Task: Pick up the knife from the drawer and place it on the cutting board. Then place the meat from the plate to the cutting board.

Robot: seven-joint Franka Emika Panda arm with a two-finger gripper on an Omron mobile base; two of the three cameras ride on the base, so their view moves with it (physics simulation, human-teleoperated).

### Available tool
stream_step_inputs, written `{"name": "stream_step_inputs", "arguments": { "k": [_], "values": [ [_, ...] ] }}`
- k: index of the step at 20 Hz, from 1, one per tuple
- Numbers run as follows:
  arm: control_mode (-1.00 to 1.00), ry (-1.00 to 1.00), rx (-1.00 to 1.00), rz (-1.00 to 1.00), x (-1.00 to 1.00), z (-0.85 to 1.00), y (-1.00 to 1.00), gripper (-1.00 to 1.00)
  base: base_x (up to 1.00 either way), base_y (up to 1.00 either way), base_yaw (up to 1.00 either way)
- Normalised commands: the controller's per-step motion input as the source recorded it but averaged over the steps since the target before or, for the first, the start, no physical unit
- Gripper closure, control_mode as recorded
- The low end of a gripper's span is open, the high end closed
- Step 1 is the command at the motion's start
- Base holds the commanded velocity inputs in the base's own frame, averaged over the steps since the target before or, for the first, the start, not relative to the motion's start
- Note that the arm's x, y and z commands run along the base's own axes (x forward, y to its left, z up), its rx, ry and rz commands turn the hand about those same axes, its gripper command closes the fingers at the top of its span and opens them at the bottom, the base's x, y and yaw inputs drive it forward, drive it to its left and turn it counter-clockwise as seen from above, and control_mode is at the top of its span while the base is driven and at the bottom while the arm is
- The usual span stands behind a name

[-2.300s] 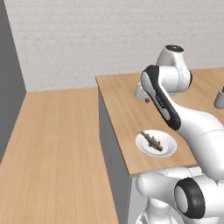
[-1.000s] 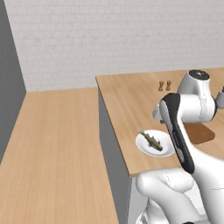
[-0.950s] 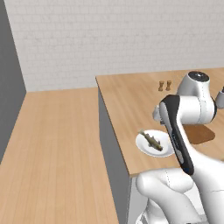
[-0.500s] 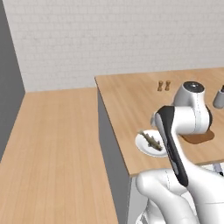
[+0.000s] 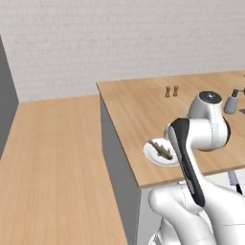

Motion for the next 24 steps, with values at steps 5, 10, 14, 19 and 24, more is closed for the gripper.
{"name": "stream_step_inputs", "arguments": {
  "k": [5, 10, 14, 19, 24],
  "values": [
    [1.0, 0.0, 0.0, 0.0, 0.0, 0.0, 0.0, -1.0, -0.4, 0.34, -0.21],
    [1.0, 0.0, 0.0, 0.0, 0.0, 0.0, 0.0, -1.0, -0.05, 0.13, -0.48],
    [1.0, 0.0, 0.0, 0.0, 0.0, 0.0, 0.0, -1.0, 0.0, 0.15, -0.57],
    [1.0, 0.0, 0.0, 0.0, 0.0, 0.0, 0.0, -1.0, 0.0, 0.51, -0.57],
    [1.0, 0.0, 0.0, 0.0, 0.0, 0.0, 0.0, -1.0, 0.07, 0.74, -0.49]
  ]
}}
